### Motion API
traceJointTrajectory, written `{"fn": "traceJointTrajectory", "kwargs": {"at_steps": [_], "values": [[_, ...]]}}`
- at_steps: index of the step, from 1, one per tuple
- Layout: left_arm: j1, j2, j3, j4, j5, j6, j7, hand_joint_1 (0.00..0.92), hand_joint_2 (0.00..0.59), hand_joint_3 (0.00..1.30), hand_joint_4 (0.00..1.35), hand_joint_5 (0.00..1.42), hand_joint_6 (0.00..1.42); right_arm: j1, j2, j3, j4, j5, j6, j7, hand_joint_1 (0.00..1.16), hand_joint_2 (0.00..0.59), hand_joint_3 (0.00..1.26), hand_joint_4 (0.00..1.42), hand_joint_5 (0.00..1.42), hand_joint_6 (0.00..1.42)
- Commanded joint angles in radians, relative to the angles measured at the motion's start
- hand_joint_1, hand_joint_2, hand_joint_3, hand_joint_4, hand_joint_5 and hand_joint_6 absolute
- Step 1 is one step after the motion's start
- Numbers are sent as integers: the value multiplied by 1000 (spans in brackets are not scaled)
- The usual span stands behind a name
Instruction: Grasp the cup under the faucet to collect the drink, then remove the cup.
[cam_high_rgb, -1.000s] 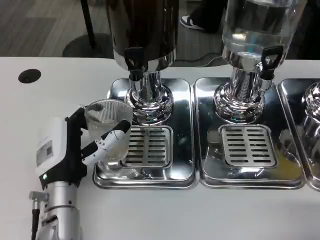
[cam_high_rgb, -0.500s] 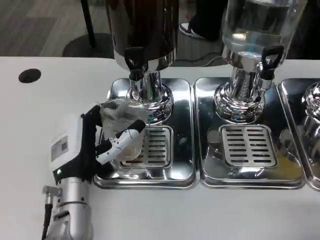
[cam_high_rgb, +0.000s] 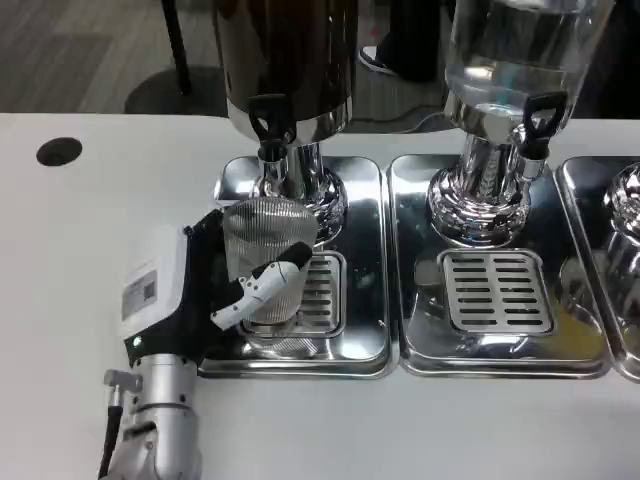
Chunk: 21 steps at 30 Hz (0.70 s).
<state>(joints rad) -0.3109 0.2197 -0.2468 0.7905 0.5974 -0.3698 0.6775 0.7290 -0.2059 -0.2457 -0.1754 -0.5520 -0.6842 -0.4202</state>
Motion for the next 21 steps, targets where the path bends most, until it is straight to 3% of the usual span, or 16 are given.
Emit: {"fn": "traceJointTrajectory", "kwargs": {"at_steps": [1, 21], "values": [[-27, -4, 1, -15, 0, -14, 29, 194, 137, 463, 611, 543, 621, 1, 3, -10, 4, 15, -20, 0, 627, 500, 308, 243, 158, 44], [-7, 5, 6, -41, -3, 0, 15, 173, 129, 462, 508, 513, 628, 4, 8, -16, 24, 30, -45, -1, 623, 499, 308, 249, 158, 44]]}}
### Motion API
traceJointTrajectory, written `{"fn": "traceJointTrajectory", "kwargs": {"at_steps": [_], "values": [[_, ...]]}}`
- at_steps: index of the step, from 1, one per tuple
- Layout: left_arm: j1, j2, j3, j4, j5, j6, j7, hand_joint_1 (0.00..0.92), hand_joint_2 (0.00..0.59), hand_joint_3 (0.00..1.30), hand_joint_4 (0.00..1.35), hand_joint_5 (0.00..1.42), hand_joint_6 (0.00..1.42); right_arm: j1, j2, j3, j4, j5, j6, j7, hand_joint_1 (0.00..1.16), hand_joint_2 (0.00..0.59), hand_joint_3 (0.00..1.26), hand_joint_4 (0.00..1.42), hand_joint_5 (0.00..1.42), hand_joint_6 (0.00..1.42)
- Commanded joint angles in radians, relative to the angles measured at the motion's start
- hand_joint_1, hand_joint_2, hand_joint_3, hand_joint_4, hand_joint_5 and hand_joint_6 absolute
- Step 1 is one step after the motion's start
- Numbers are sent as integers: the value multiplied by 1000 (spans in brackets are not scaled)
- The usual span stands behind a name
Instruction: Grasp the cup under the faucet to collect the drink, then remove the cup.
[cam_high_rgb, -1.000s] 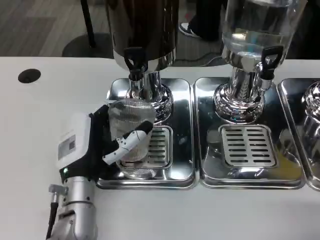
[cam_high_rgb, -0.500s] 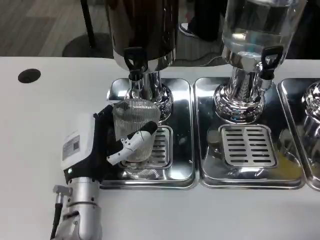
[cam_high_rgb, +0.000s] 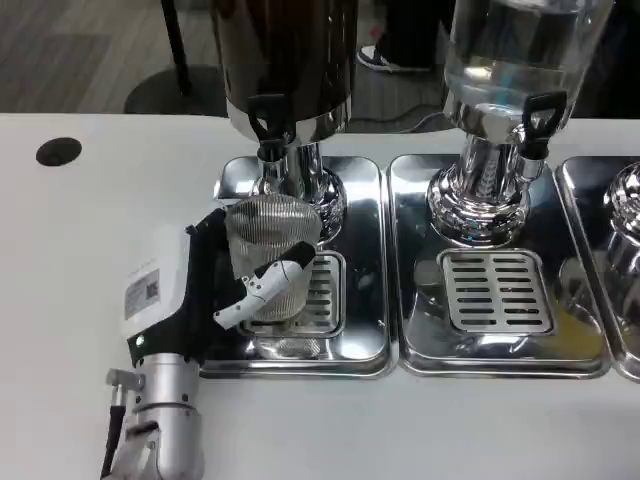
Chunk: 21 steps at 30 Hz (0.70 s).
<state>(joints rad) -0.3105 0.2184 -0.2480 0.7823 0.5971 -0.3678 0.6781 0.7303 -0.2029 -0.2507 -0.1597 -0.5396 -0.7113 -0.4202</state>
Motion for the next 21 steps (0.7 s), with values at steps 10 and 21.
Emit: {"fn": "traceJointTrajectory", "kwargs": {"at_steps": [10, 21], "values": [[-1, 8, 10, -38, -13, 1, 0, 167, 124, 448, 379, 483, 607, 5, 7, -17, 17, 28, -29, 1, 634, 503, 308, 253, 167, 44], [3, 12, 13, -40, -17, -2, -2, 167, 123, 444, 366, 481, 607, 6, 10, -23, 25, 32, -41, 2, 642, 504, 312, 253, 169, 44]]}}
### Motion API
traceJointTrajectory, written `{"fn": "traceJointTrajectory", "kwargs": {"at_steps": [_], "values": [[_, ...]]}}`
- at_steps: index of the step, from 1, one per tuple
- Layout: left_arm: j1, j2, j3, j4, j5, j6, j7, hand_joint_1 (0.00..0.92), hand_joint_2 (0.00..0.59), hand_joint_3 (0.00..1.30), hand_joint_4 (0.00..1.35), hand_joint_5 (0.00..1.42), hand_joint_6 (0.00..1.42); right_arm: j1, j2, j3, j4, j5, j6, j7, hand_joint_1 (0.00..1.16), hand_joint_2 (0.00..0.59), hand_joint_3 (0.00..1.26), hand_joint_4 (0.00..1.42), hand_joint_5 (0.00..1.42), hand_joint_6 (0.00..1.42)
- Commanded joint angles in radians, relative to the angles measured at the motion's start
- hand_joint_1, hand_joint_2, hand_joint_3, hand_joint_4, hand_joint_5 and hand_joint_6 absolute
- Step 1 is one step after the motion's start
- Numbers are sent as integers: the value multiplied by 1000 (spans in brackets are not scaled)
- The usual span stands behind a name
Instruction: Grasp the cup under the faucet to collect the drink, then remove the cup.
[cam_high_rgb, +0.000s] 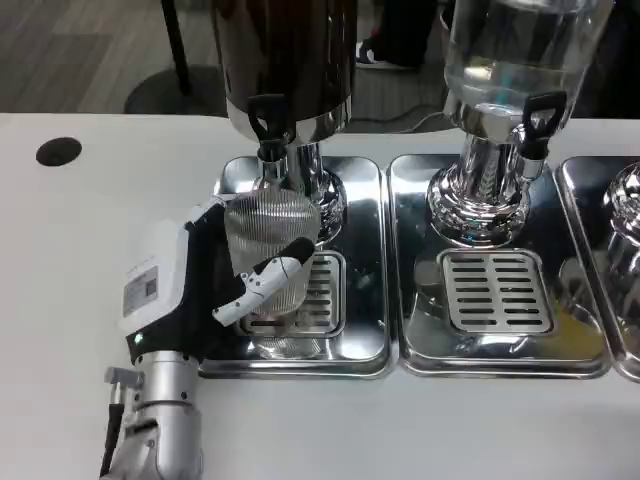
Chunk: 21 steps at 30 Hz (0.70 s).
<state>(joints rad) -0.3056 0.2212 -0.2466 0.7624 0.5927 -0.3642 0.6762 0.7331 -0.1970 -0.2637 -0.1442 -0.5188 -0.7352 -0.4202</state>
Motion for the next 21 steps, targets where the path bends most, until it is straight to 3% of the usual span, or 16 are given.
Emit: {"fn": "traceJointTrajectory", "kwargs": {"at_steps": [1, 21], "values": [[-2, 9, 11, -20, -13, -6, -1, 167, 123, 443, 367, 481, 607, 3, 5, -10, 9, 11, -18, 2, 642, 504, 313, 253, 169, 44], [-11, 10, 7, 30, -10, 12, -8, 163, 113, 429, 321, 463, 582, 4, 8, -12, 15, 12, -29, 2, 647, 504, 317, 253, 172, 44]]}}
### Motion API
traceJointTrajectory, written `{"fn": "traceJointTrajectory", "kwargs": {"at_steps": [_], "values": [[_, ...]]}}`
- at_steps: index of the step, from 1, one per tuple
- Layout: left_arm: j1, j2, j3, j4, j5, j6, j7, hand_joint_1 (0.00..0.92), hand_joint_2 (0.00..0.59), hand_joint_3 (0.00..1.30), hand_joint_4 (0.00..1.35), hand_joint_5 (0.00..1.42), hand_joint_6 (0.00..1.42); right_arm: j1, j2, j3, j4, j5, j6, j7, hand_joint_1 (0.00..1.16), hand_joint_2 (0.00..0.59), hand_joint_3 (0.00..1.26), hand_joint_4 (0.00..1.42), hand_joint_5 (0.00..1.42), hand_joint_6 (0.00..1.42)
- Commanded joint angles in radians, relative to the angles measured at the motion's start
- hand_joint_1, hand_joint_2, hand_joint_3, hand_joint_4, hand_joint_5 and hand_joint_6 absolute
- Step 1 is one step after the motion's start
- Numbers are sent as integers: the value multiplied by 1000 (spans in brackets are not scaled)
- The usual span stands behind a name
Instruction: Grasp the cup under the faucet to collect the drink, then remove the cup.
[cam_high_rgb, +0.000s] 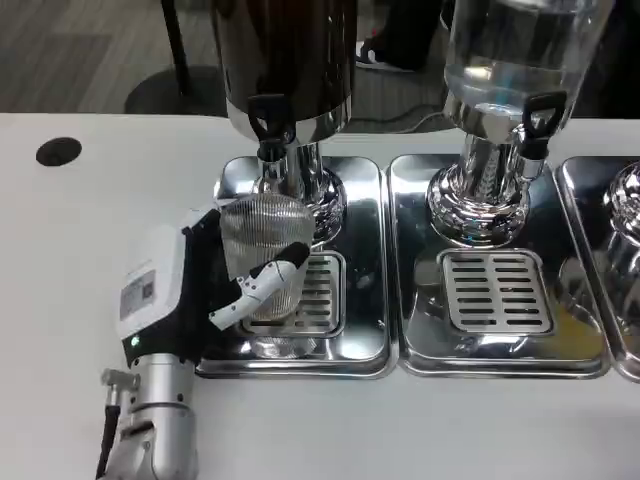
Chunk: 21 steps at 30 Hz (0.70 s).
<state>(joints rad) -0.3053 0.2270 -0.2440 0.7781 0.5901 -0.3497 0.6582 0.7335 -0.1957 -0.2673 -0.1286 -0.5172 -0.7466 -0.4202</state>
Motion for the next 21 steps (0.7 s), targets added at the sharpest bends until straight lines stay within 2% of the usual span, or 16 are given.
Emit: {"fn": "traceJointTrajectory", "kwargs": {"at_steps": [1, 13, 17, 21], "values": [[-12, 3, 3, 18, -6, -3, 11, 163, 114, 430, 322, 463, 583, 5, 7, -9, 1, 10, -18, 1, 647, 504, 317, 253, 172, 44], [-10, -2, -7, 26, -3, -5, 9, 167, 116, 425, 316, 463, 589, 7, 8, -12, 6, 14, -26, 1, 649, 504, 317, 253, 182, 44], [-11, -2, -10, 26, -14, -7, -28, 164, 86, 332, 184, 390, 526, 9, 10, -12, 8, 16, -32, -1, 650, 504, 317, 254, 183, 44], [-12, -1, -11, 28, -29, -5, -68, 145, 59, 168, 57, 269, 406, 9, 10, -14, 10, 18, -38, 0, 650, 504, 317, 256, 183, 44]]}}
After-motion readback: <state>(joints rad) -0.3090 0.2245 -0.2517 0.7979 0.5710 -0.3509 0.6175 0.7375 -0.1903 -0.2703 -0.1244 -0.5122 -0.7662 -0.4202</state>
